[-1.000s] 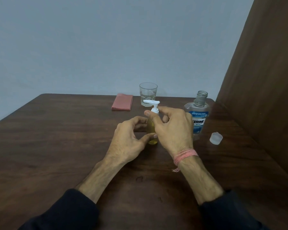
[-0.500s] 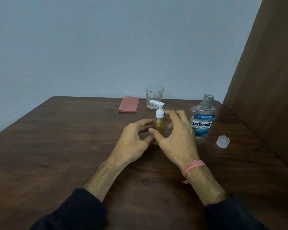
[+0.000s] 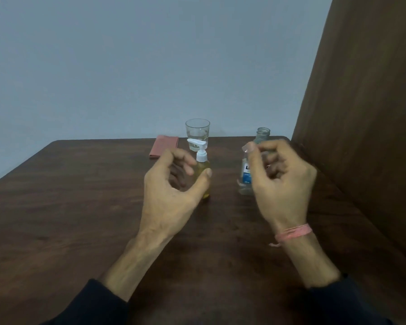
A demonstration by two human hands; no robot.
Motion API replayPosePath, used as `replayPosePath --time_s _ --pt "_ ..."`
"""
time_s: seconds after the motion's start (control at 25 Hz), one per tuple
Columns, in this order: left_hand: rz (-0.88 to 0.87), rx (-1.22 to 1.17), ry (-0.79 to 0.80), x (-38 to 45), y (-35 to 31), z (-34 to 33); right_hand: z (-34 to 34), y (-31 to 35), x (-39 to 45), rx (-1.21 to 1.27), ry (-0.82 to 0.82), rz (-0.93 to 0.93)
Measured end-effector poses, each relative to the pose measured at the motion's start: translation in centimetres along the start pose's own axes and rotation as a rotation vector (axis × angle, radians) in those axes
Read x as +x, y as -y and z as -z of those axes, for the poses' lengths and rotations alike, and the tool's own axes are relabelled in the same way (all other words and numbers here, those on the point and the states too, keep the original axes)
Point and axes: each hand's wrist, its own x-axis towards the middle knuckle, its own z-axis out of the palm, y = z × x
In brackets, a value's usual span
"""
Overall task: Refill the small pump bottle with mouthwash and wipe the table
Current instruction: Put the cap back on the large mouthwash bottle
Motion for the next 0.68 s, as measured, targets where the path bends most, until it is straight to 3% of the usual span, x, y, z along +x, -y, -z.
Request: replayPosePath --time_s 0.08,0.16,0.28,0.44,0.56,0.68 --pt "-0.002 0.019 0.180 -0.8 -2.4 -2.4 2.6 -2.1 1.7 -0.105 0.000 -0.064" --pt "0.009 0.065 0.319 -1.1 -3.8 -5.3 4.8 -4.9 2.5 -0.297 0.133 -0.204" --pt "0.123 0.118 0.350 -0.4 -4.3 -8.8 6.0 -8.2 2.2 -0.515 0.457 -0.401" --pt "0.228 0.219 0.341 1.8 -3.6 -11.5 5.8 -9.1 1.3 -0.644 0.691 -0.394" --pt "0.265 0.203 0.361 2.7 -2.9 -12.5 5.9 -9.7 1.2 -0.623 0.587 -0.350" --pt "0.265 0.172 0.397 2.4 -2.2 -12.5 6.4 -8.8 2.5 -0.218 0.303 -0.423"
